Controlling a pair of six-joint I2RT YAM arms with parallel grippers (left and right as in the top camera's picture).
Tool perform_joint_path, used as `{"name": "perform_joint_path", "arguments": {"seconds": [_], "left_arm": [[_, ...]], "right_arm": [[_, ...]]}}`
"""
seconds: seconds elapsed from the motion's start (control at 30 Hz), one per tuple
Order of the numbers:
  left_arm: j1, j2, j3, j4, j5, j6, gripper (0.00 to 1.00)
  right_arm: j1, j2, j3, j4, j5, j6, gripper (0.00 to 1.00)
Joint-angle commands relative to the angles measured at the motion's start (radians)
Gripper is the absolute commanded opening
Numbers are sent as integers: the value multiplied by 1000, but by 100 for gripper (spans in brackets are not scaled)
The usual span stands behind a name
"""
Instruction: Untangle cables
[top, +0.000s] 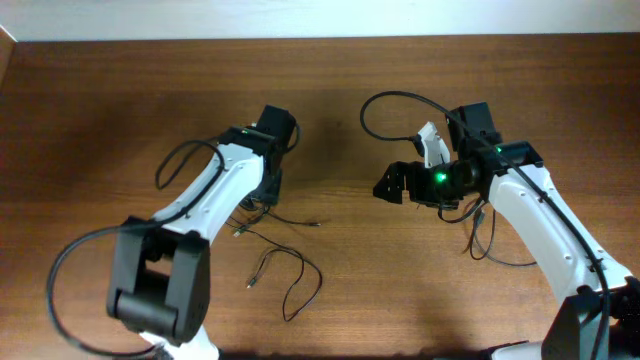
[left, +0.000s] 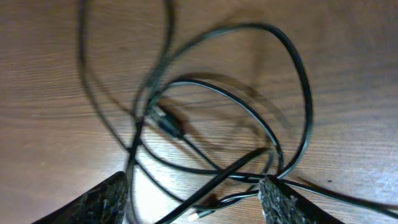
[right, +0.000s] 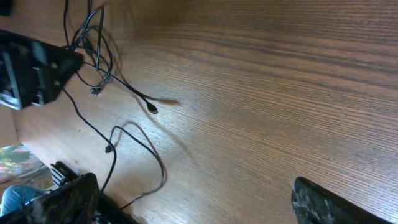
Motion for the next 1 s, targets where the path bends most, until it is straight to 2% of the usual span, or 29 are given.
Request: {"name": "perform_joint_path", "arguments": {"seconds": [0.0,0.3,0.33,0.37,0.4,0.47,0.53,0.57,0.7,0.8,0.93,0.97], "left_arm": [[4,56,4,6,45,51,69],[37,60,4,40,46,51,70],[37,60,4,43,47,50,68],[37,60,4,43,47,51,60],[37,60,4,43,47,50,40],[37,60,4,43,50,50,17],[37,60,4,43,50,50,4],[37,60,4,42,53,50,0],[40,16,27,40,121,40,0],[53,-77,91,-2,136,-17,0],[91,-235,133,-10,261,-21,0],[111,-282,135,-11,275,-58,0]], "right_arm": [[-3,-8,-3,0,24,-12,99],[-3,-8,-3,-5,50,-11,99],[-3,-8,-3,-9,50,-11,99],[-3,-8,-3,-12,50,-11,99],[-3,-8,-3,-15,50,-11,99],[-3,-8,-3,-19,50,-11,99],[-3,-8,-3,-23,49,-11,99],[-3,-8,-3,-26,48,-11,99],[0,-8,-3,-26,-22,-12,99],[28,-8,-3,-26,-23,-13,99],[64,-8,-3,-17,-23,-12,99],[64,-8,-3,-14,-23,-12,99]]}}
